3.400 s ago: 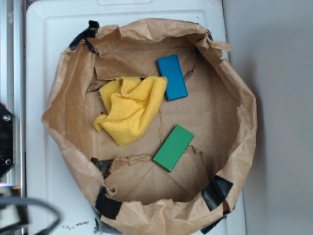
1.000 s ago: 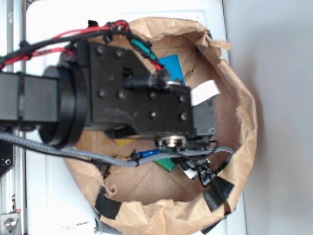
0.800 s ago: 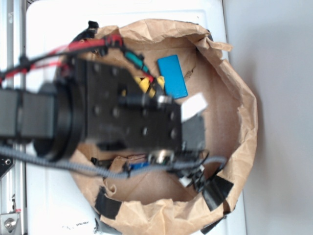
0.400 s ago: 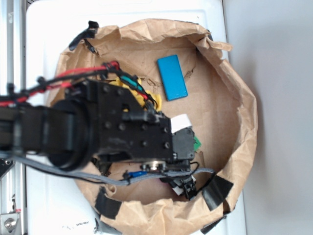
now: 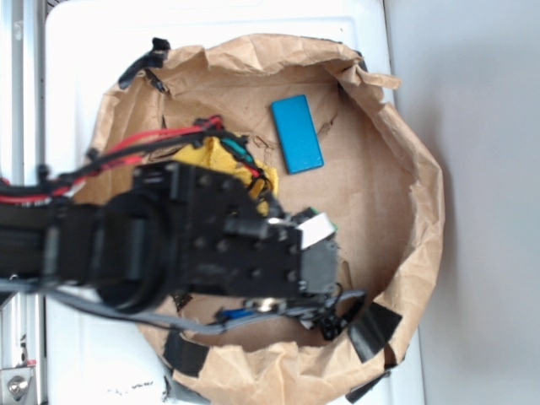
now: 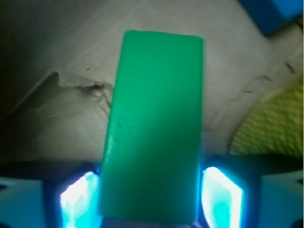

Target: Grab the green block.

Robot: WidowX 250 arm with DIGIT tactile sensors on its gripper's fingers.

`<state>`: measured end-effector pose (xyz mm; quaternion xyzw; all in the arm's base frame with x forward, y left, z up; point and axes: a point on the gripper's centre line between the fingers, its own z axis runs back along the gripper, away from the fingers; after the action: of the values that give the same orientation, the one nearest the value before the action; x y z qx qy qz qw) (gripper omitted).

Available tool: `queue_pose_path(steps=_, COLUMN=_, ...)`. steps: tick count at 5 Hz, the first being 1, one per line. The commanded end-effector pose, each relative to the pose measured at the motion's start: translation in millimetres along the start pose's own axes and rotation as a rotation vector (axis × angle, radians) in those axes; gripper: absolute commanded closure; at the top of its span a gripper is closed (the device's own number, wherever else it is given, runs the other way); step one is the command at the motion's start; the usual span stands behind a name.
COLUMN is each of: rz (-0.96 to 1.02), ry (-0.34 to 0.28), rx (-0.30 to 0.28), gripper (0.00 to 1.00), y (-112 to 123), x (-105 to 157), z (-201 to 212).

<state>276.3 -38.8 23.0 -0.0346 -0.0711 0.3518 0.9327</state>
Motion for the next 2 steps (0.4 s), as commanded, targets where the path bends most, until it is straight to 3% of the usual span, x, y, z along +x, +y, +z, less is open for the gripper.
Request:
queue_pose_path(steps=1, rz=0.038, ry=0.008, rx=-0.038, gripper=1.00, y=7, x=10, z=46)
queue_pose_path(steps=2, rz=0.091, ry=0.043, rx=-0.055, gripper=1.00, y=-10, x=56, z=66)
